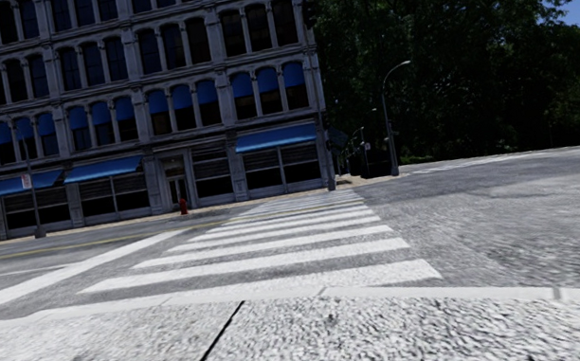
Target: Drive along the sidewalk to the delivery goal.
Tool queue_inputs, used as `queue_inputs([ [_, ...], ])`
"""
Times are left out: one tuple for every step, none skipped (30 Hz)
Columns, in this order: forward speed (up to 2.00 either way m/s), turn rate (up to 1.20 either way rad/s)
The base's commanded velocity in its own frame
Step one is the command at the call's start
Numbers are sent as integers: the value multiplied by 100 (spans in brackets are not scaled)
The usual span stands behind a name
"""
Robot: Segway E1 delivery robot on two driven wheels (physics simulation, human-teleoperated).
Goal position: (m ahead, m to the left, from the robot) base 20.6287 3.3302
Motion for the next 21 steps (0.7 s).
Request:
queue_inputs([
  [200, 0],
  [200, 0],
  [200, 0],
  [200, 0],
  [200, 0],
  [200, 0],
  [200, 0],
  [200, 0],
  [200, 0],
  [200, 0],
  [200, 0],
  [200, 0],
  [200, 0],
  [200, 0],
  [200, 0],
  [200, 0],
  [200, 0],
  [200, 0],
  [200, 0],
  [200, 0],
  [200, 0],
])
